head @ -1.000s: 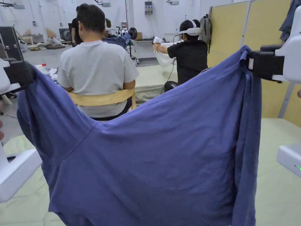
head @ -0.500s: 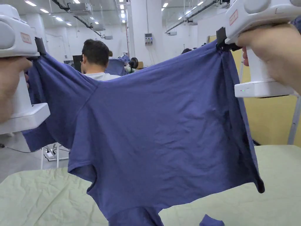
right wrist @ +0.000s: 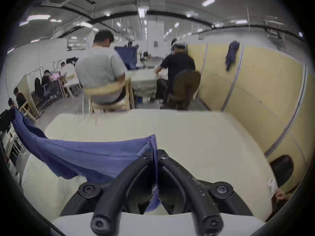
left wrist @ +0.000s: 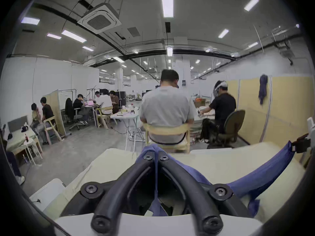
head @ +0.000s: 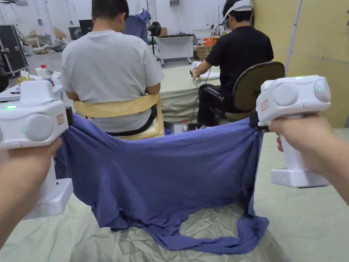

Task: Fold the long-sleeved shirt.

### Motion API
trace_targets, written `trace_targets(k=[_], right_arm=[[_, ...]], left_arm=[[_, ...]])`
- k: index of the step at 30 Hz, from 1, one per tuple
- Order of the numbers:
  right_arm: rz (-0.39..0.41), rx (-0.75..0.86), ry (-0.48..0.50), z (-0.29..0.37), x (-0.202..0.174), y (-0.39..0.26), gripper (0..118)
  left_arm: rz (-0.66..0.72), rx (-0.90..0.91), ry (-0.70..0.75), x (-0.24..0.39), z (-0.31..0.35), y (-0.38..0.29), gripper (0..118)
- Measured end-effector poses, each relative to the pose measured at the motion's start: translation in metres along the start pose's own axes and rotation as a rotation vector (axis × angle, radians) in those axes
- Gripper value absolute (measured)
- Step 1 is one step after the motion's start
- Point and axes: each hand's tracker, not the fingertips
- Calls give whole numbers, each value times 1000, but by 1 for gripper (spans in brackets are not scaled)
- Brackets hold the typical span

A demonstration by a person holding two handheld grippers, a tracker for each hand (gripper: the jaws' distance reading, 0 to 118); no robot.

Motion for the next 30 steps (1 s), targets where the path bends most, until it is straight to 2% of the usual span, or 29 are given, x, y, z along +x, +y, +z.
trace_targets(k=[3, 5, 6, 9, 17, 20, 25, 30], right_arm=[[20, -62, 7, -26, -6, -56, 6], [-11, -104, 28, -34, -7, -93, 6], [-1, -136, 38, -43, -6, -108, 6], [11, -141, 28, -34, -2, -144, 6], [94, 12, 43, 93, 12, -218, 6], [81, 40, 49, 139, 23, -259, 6], [115, -31, 44, 188, 30, -340, 6], [78, -114, 49, 228, 34, -408, 6]], left_arm=[[-42, -103, -9, 4, -4, -48, 0], [-30, -135, -9, -1, 0, -74, 0], [-22, -163, -9, -4, 3, -86, 0], [-15, -228, -9, -18, 23, -116, 0], [-31, -258, -31, -60, 146, -155, 0], [-95, -336, 7, -67, 196, -175, 0], [-121, -406, -41, -77, 282, -214, 0], [-108, -515, -68, -85, 342, -250, 0]])
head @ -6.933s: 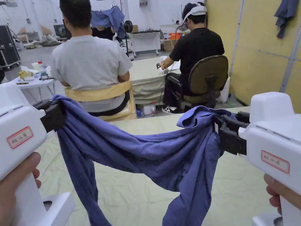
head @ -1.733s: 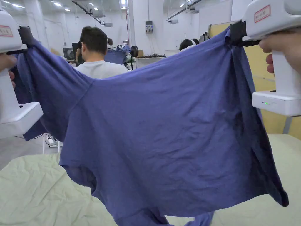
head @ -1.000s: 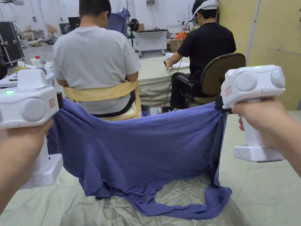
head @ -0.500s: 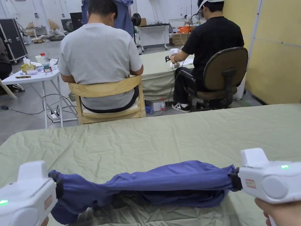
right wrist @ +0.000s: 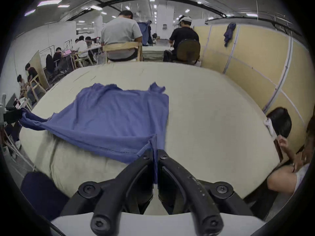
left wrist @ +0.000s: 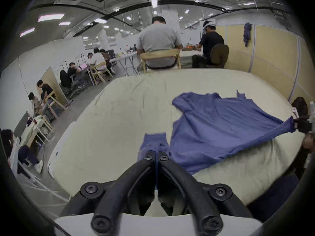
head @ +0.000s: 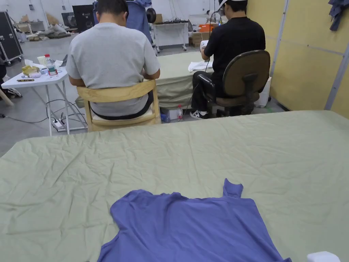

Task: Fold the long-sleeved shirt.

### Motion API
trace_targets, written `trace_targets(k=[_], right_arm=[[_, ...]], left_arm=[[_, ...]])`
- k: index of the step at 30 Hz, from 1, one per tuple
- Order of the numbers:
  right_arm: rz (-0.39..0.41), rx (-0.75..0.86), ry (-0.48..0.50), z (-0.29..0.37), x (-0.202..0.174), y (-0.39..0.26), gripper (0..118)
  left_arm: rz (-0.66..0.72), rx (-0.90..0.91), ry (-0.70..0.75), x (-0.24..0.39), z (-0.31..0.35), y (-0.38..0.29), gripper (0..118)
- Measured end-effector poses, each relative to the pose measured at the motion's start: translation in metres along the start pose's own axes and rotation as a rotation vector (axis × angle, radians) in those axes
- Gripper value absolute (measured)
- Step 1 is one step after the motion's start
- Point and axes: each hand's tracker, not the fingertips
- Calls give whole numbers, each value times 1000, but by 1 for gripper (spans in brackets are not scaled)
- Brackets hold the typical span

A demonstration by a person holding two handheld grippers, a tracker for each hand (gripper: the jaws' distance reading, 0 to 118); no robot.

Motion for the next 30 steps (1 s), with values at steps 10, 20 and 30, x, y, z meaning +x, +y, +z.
trace_targets(k=[10, 20, 30], right_arm=[[4, -149, 21, 27, -7, -68, 7], [-136, -30, -22, 27, 9, -47, 117], [-170, 72, -30, 24, 6, 0, 3]], left_arm=[[43, -169, -18, -6, 23, -73, 0], [83, -59, -59, 0, 29, -42, 107], [5, -47, -168, 38, 7, 13, 0]])
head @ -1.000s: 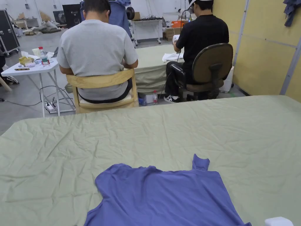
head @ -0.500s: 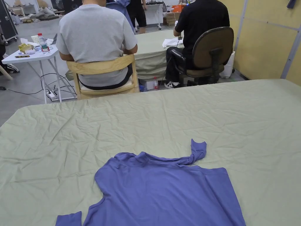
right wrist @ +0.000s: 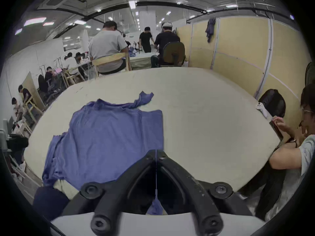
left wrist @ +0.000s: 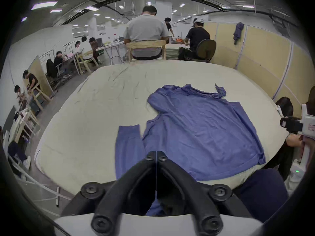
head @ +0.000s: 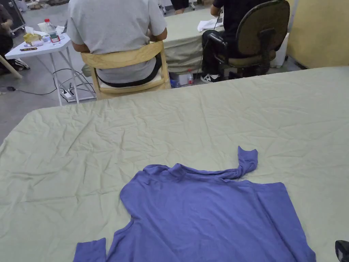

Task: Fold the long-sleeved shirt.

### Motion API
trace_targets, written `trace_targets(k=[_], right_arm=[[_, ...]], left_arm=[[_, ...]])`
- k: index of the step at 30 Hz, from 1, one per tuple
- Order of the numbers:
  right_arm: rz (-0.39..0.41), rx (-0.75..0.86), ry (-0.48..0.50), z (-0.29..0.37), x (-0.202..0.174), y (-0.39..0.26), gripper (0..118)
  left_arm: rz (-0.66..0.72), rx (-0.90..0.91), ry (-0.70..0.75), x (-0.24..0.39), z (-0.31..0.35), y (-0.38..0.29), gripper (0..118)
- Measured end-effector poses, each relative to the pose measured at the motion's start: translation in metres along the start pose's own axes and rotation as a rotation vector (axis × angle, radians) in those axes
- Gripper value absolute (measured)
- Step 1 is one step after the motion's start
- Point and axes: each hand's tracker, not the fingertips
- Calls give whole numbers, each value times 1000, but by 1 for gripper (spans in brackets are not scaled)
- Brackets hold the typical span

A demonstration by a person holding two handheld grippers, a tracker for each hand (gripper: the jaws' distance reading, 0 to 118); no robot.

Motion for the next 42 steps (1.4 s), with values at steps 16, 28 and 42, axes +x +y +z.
trace_targets(k=[16, 28, 42], right_arm=[[-64, -93, 53, -80, -15, 18, 4], [-7, -163, 48, -112, -24, 24, 3], [50, -302, -28, -303, -10, 122, 111]], left_arm=[[178, -205, -15, -26, -351, 177, 0], [-27, -237, 9, 1, -372, 171, 22], [-121, -41, -62, -2, -259, 184, 0]])
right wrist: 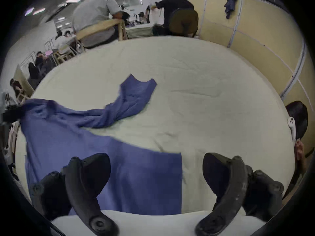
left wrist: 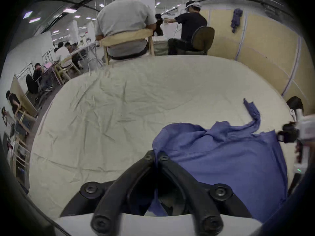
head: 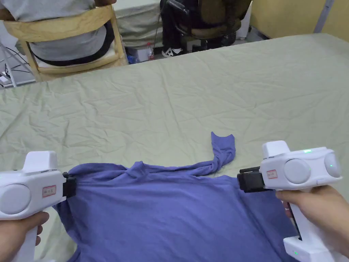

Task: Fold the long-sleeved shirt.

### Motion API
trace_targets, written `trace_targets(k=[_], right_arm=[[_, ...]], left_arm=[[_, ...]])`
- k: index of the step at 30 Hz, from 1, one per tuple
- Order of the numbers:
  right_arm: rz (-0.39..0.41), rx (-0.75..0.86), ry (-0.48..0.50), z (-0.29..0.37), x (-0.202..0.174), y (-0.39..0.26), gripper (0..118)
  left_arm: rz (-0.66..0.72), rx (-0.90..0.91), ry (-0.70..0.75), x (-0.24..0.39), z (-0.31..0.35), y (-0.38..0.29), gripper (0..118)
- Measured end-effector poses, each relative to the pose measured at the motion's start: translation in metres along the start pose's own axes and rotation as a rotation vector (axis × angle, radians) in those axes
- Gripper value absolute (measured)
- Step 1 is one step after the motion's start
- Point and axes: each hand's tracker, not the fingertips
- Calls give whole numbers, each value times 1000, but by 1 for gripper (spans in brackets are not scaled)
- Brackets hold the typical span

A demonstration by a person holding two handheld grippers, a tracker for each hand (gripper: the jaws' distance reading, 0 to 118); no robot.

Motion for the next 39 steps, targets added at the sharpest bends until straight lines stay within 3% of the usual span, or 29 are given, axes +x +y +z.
trace_targets(k=[1, 2, 4, 5, 6, 7, 8, 9, 11, 18, 22, 27, 33, 39], right_arm=[[16, -56, -3, -14, 1, 4, 107], [23, -130, -28, -26, 0, 5, 84], [43, -229, -41, -34, -9, 3, 83], [60, -148, -52, -23, -11, 3, 83], [94, -132, -37, -13, -13, 5, 74], [103, -112, -21, -1, -15, 4, 24], [80, -83, 36, 13, -19, -2, 8], [87, -52, -12, 29, -23, -6, 8], [127, 51, -1, 69, -27, -16, 8], [71, 351, 90, 224, -12, -72, 8], [-63, 449, 191, 303, 3, -103, 8], [-83, 620, 165, 385, 10, -130, 8], [-29, 798, 147, 462, 2, -132, 8], [36, 949, 120, 519, -12, -73, 8]], left_arm=[[2, -2, -8, 2, 7, -1, 0], [6, -2, -23, 3, 12, -2, 0], [2, 9, -30, 4, 23, -2, 0], [0, 14, -31, 5, 29, -3, 0], [6, 19, -34, 5, 35, -4, 0], [19, 31, -41, 2, 42, -3, 0], [32, 41, -49, 1, 50, -4, 0], [51, 54, -52, 0, 59, -5, 0], [90, 80, -63, -3, 81, -7, 0], [165, 207, -67, -7, 189, -28, 0], [203, 310, -53, -10, 258, -44, 0], [302, 441, -50, -10, 339, -61, 0], [308, 572, -82, -6, 416, -52, 0], [280, 738, -39, -20, 461, 9, 0]])
